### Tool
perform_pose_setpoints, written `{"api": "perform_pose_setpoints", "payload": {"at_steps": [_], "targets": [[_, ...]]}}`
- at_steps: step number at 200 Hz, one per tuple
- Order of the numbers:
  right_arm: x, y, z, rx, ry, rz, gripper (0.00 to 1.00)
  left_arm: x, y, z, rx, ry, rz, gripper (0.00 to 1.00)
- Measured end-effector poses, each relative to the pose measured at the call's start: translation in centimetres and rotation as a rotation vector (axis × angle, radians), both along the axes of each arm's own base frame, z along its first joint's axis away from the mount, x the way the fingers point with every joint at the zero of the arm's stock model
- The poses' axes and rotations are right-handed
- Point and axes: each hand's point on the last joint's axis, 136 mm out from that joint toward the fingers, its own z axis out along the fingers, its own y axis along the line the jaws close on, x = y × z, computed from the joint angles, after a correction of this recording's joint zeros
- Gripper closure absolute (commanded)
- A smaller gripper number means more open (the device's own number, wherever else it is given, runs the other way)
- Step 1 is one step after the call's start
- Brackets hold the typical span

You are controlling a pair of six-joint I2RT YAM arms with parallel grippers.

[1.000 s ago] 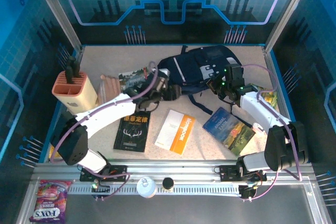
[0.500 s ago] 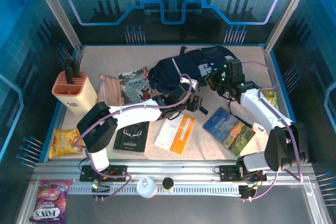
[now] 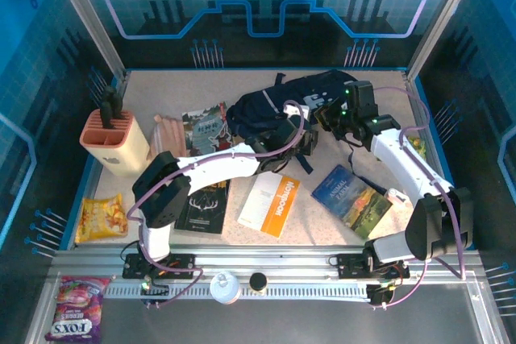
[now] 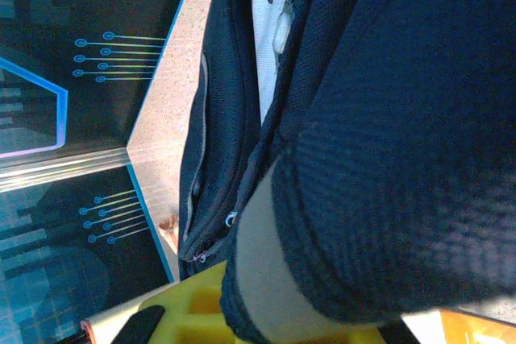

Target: Pack the student bag

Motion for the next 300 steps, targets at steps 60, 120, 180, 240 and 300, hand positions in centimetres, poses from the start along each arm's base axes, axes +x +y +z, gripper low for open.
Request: {"api": "perform_pose_setpoints", "payload": {"at_steps": [60,120,180,240,300], "targets": [[0.1,0.1,0.2,0.010,0.008,-0.006,1.00,0.8,0.1,0.1,0.013,0.012,0.020,0.73],[0.3,0.1,0.3,0.011,0.007,-0.006,1.00,1.5,-0.4,-0.6,0.043,0.011,0.015,0.85],[0.2,0.1,0.1,0.008,0.015,-0.006,1.00,1.5,0.3,-0.8,0.039,0.026,0.016,0.99],[-0.2,0.1,-0.4,0.002,0.038,0.006,1.00,-0.6,5.9,-1.5,-0.003,0.110,0.013,1.00],[-0.4,0.2,-0.7,-0.004,0.048,0.015,1.00,-0.8,11.3,-3.7,-0.055,0.181,0.059,0.95]]}}
